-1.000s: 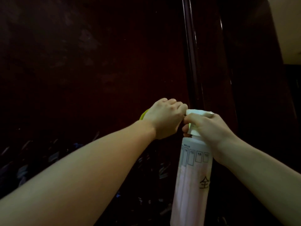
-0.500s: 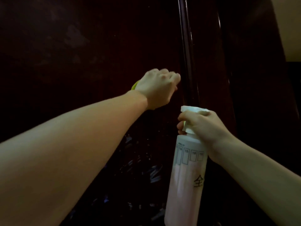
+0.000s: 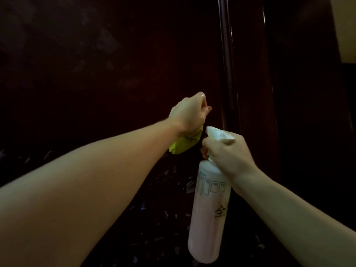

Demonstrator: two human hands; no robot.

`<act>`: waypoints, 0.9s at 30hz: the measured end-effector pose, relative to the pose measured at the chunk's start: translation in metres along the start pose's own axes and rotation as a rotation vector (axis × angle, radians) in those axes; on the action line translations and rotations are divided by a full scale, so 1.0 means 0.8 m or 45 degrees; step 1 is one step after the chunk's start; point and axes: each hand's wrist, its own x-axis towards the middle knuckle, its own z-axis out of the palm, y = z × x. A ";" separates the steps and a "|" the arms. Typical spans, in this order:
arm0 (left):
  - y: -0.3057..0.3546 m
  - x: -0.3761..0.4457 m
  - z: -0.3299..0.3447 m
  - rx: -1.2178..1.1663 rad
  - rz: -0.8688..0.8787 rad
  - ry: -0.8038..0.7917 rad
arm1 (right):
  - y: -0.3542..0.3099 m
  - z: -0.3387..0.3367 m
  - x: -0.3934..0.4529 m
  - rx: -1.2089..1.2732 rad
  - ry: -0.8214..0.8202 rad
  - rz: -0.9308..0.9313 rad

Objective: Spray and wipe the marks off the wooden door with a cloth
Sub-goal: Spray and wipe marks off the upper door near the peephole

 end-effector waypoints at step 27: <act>-0.215 -0.277 -0.213 0.453 -0.742 0.566 | -0.051 0.222 -0.097 0.022 -0.461 0.001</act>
